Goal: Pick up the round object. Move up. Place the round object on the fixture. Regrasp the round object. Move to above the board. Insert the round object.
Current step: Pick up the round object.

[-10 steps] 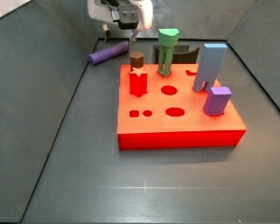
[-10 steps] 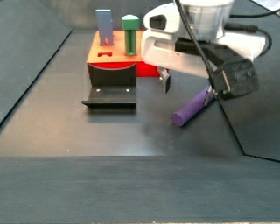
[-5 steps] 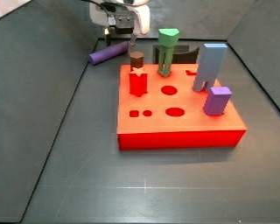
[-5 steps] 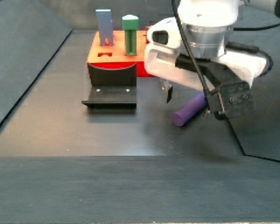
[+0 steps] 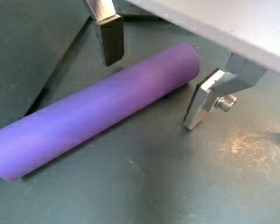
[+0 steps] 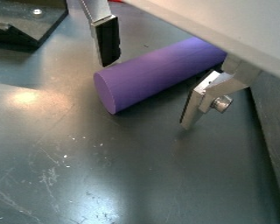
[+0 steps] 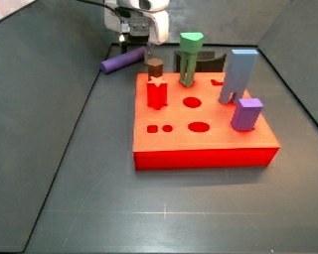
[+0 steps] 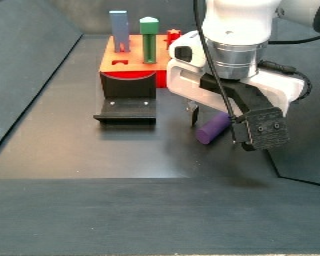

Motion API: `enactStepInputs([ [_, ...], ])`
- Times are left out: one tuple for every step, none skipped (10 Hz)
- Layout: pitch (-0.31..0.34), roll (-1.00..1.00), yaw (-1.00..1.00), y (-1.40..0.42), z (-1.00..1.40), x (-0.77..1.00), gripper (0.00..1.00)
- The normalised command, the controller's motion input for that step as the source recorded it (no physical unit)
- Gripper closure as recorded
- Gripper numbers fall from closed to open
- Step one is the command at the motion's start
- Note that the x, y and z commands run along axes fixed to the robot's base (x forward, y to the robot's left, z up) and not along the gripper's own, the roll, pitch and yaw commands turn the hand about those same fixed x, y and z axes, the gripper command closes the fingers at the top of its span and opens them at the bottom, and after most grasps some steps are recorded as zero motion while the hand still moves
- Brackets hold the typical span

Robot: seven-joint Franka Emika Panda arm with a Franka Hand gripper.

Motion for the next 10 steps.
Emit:
enactStepInputs([
  [-0.036,0.0,0.0,0.0,0.0,0.0,0.0],
  [0.019,0.0,0.0,0.0,0.0,0.0,0.0],
  [0.0,0.0,0.0,0.0,0.0,0.0,0.0],
  [0.0,0.0,0.0,0.0,0.0,0.0,1.0],
  [0.0,0.0,0.0,0.0,0.0,0.0,1.0],
  [0.0,0.0,0.0,0.0,0.0,0.0,1.0],
  [0.0,0.0,0.0,0.0,0.0,0.0,1.0],
  [0.0,0.0,0.0,0.0,0.0,0.0,1.0],
  [0.0,0.0,0.0,0.0,0.0,0.0,1.0],
  [0.0,0.0,0.0,0.0,0.0,0.0,1.0],
])
